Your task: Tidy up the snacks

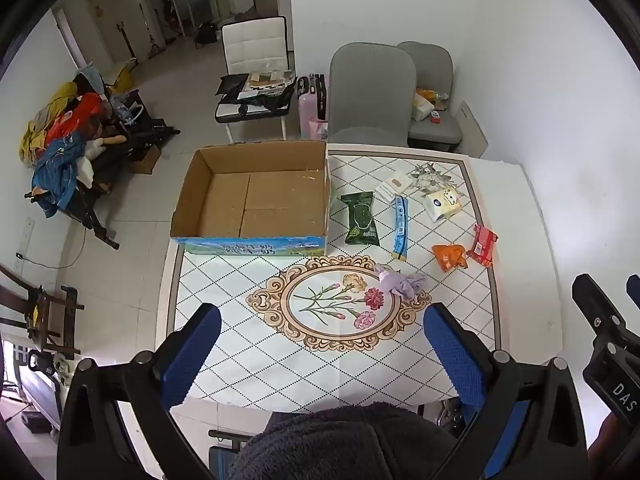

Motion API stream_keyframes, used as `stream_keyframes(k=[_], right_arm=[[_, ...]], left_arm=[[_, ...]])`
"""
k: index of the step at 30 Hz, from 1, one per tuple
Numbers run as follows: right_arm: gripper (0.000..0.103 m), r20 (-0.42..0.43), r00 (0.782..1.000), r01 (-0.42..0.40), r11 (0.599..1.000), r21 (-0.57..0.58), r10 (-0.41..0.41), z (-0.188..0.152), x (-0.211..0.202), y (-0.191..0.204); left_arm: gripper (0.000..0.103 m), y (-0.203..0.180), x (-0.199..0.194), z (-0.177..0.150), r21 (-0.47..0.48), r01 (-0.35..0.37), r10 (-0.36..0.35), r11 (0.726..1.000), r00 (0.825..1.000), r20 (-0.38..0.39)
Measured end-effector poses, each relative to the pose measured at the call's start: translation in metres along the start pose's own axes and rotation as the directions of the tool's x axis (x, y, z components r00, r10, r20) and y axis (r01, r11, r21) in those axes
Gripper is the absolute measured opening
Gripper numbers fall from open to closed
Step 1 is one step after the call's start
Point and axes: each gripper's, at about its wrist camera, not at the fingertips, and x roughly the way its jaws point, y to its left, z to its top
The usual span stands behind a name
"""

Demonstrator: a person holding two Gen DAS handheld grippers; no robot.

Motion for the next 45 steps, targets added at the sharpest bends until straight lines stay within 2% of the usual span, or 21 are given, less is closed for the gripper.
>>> stream_keyframes(k=[1, 5, 14, 45], right_arm=[[0.103, -0.007, 1.0, -0.029, 0.999, 0.012, 0.03, 0.001, 0.0, -0.002], [0.103, -0.006, 0.999, -0.033, 0.999, 0.008, 0.033, 0.002, 0.0, -0.003], [0.103, -0.005, 1.0, -0.03, 0.999, 0.014, 0.03, 0.003, 0.008, 0.0], [0.103, 0.011, 0.999, -0.034, 0.999, 0.016, 0.034, 0.003, -0.006, -0.003]], left_arm=[[0.103, -0.001, 0.0, 0.0, 0.001, 0.0, 0.0, 1.0, 1.0, 0.002], [0.103, -0.001, 0.0, 0.0, -0.004, 0.0, 0.0, 1.0, 1.0, 0.006], [0.103, -0.003, -0.001, 0.006, -0.004, -0.011, 0.011, 1.0, 1.0, 0.015], [0.103, -0.008, -0.011, 0.011, 0.0, -0.006, 0.006, 1.0, 1.0, 0.021]])
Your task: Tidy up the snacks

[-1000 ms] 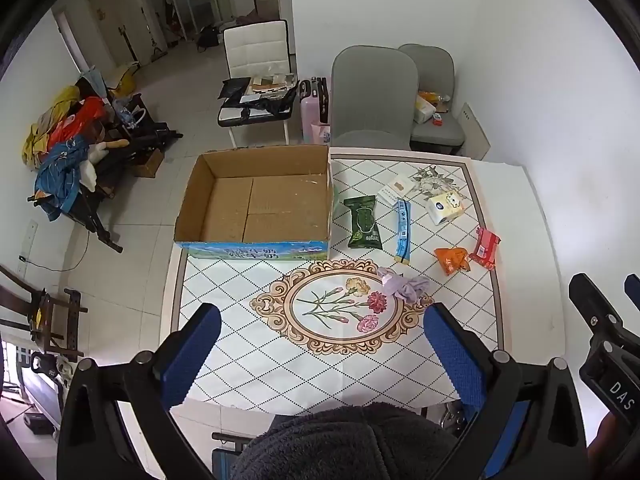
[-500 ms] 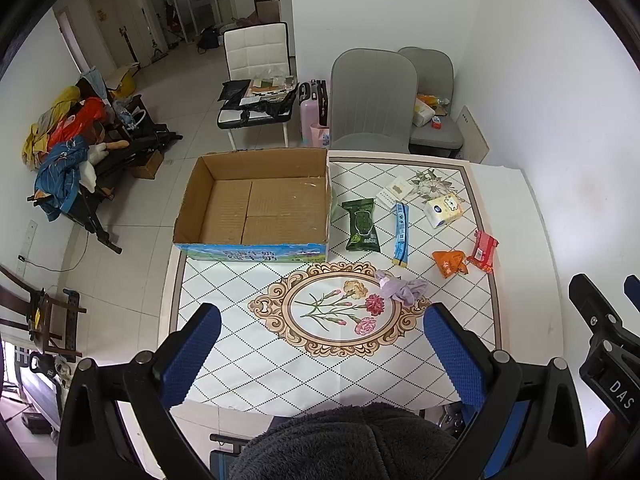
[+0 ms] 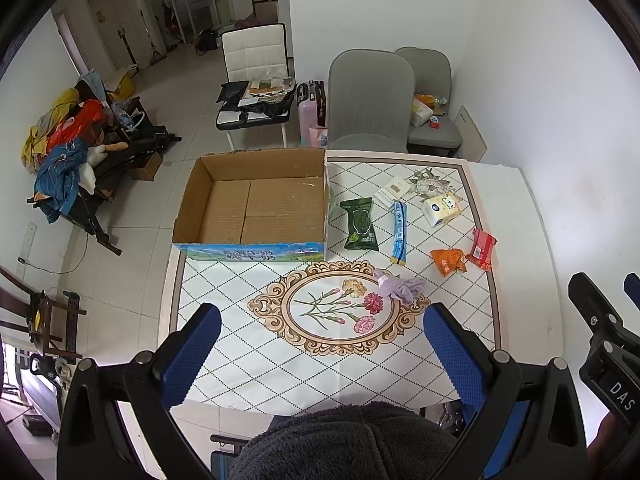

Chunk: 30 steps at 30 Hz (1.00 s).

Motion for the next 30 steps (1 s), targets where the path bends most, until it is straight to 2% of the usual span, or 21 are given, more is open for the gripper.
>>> stream_keyframes(k=[30], right_arm=[[0.103, 0.038, 0.999, 0.005, 1.0, -0.009, -0.005, -0.001, -0.018, 0.004]], left_arm=[[0.103, 0.011, -0.013, -0.015, -0.002, 0.002, -0.002, 1.0, 0.998, 0.064]])
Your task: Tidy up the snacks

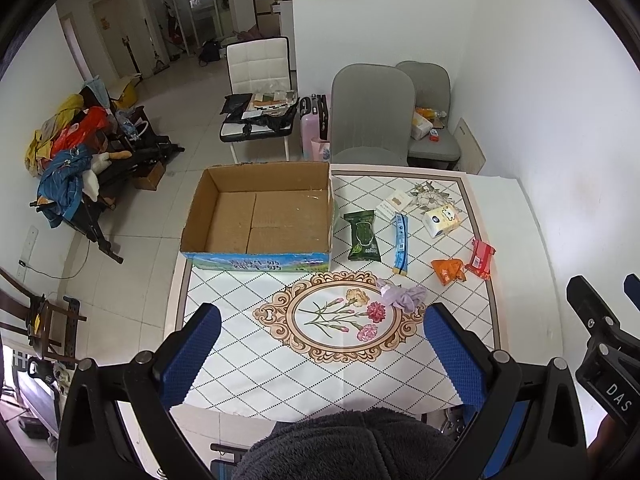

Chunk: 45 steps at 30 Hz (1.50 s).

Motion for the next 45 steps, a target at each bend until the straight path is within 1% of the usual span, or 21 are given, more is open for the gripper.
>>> stream_keyframes(k=[19, 33, 36, 39, 42, 45], right_arm=[[0.103, 0.022, 1.0, -0.004, 1.0, -0.005, 0.004, 0.004, -0.007, 0.009], [0.103, 0.019, 1.0, -0.019, 1.0, -0.003, 0.019, 0.01, -0.002, 0.015], [0.103, 0.007, 1.0, -0.027, 1.0, 0.007, 0.027, 0.011, 0.005, 0.013], [0.103, -0.031, 0.999, -0.04, 0.998, 0.039, 0.041, 0.011, 0.022, 0.004], [0.103, -0.079, 0.996, -0.022, 0.996, 0.089, 0.029, 0.009, 0.05, -0.016], [0.103, -0.149, 0.989, 0.008, 0.989, 0.145, 0.014, 0.005, 0.088, -0.044]], left_arm=[[0.103, 0.007, -0.001, 0.003, -0.008, 0.001, -0.001, 1.0, 1.0, 0.01], [0.103, 0.014, 0.002, 0.011, -0.014, -0.007, 0.007, 1.0, 1.0, 0.014], [0.103, 0.015, 0.003, 0.011, -0.007, -0.001, 0.001, 1.0, 1.0, 0.009], [0.103, 0.009, 0.017, 0.02, 0.007, 0.029, -0.028, 1.0, 0.999, -0.015], [0.103, -0.003, 0.044, 0.032, 0.013, 0.038, -0.038, 0.999, 0.998, -0.055], [0.103, -0.018, 0.085, 0.045, 0.019, 0.066, -0.063, 0.998, 0.991, -0.12]])
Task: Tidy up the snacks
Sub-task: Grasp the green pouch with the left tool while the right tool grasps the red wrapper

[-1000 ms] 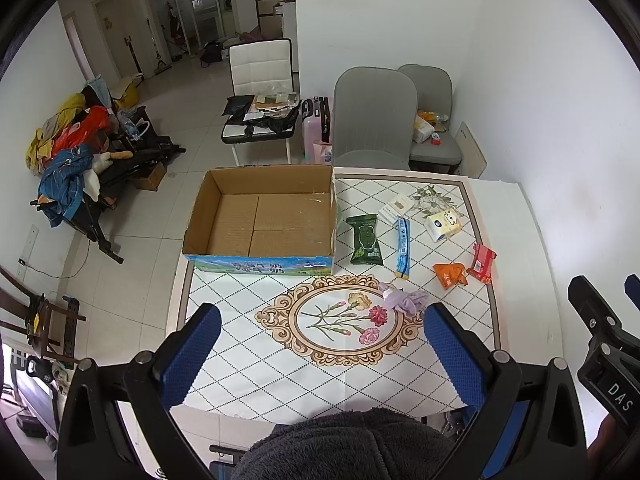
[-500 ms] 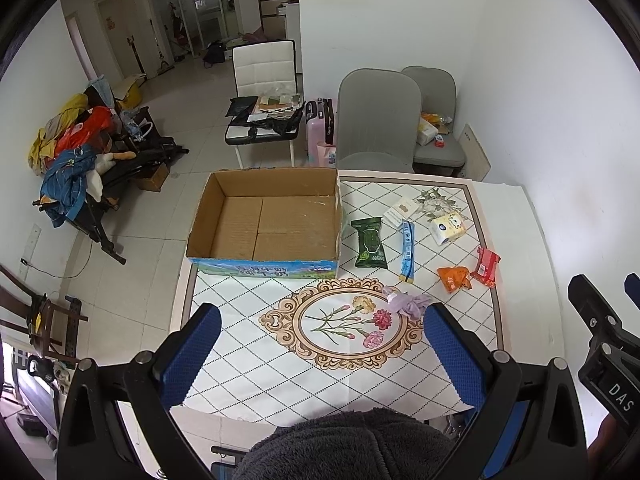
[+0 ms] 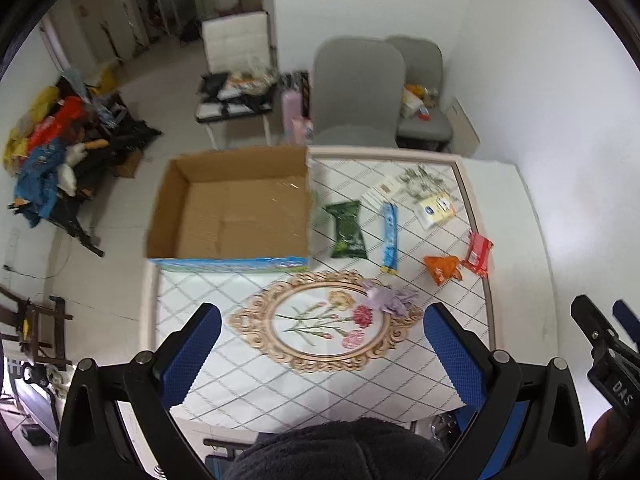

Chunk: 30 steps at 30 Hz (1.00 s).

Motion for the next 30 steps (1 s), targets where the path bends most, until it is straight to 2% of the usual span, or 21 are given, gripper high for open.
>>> stream_keyframes(k=[6, 10, 12, 14, 18, 21, 25, 30], right_arm=[[0.103, -0.176, 0.984, 0.028, 0.994, 0.109, -0.008, 0.001, 0.108, -0.064], [0.103, -0.278, 0.961, 0.043, 0.988, 0.151, 0.001, 0.008, 0.188, -0.096], [0.103, -0.317, 0.948, 0.036, 0.984, 0.173, 0.021, 0.016, 0.229, -0.111], [0.103, -0.361, 0.932, 0.05, 0.98, 0.195, 0.024, 0.023, 0.269, -0.122], [0.103, -0.435, 0.9, 0.078, 0.973, 0.217, 0.025, 0.037, 0.34, -0.133], [0.103, -0.492, 0.87, 0.093, 0.969, 0.227, 0.032, 0.045, 0.391, -0.139], [0.103, -0.543, 0.839, 0.107, 0.97, 0.219, 0.03, 0.047, 0.437, -0.139], [0.103, -0.584, 0.81, 0.102, 0.967, 0.234, 0.055, 0.046, 0.474, -0.139]], left_arm=[[0.103, -0.035, 0.091, 0.031, 0.04, 0.015, -0.009, 0.999, 0.989, -0.146], [0.102, -0.061, 0.171, 0.065, 0.066, -0.003, 0.019, 0.998, 0.97, -0.244], [0.096, -0.07, 0.203, 0.077, 0.078, -0.009, 0.032, 0.997, 0.956, -0.29], [0.093, -0.082, 0.249, 0.09, 0.092, -0.017, 0.048, 0.996, 0.933, -0.357], [0.091, -0.095, 0.311, 0.101, 0.106, -0.023, 0.069, 0.994, 0.891, -0.448], [0.091, -0.098, 0.364, 0.104, 0.119, -0.041, 0.098, 0.992, 0.842, -0.531], [0.091, -0.089, 0.409, 0.105, 0.116, -0.093, 0.144, 0.989, 0.792, -0.593], [0.091, -0.086, 0.441, 0.101, 0.132, -0.128, 0.182, 0.983, 0.751, -0.635]])
